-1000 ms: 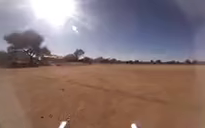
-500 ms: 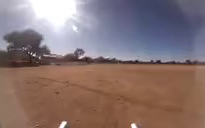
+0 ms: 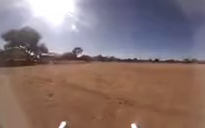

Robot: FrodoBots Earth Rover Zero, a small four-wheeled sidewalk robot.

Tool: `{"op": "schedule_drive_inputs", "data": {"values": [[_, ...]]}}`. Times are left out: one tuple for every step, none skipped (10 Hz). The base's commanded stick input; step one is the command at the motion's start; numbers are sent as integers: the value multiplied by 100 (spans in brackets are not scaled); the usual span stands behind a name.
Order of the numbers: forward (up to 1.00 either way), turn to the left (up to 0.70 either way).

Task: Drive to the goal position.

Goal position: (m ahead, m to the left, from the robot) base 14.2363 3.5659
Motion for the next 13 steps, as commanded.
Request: {"op": "schedule_drive_inputs", "data": {"values": [[50,0],[50,0],[50,0],[50,0],[50,0],[50,0],[50,0],[50,0],[50,0],[50,0],[50,0],[50,0],[50,0]]}}
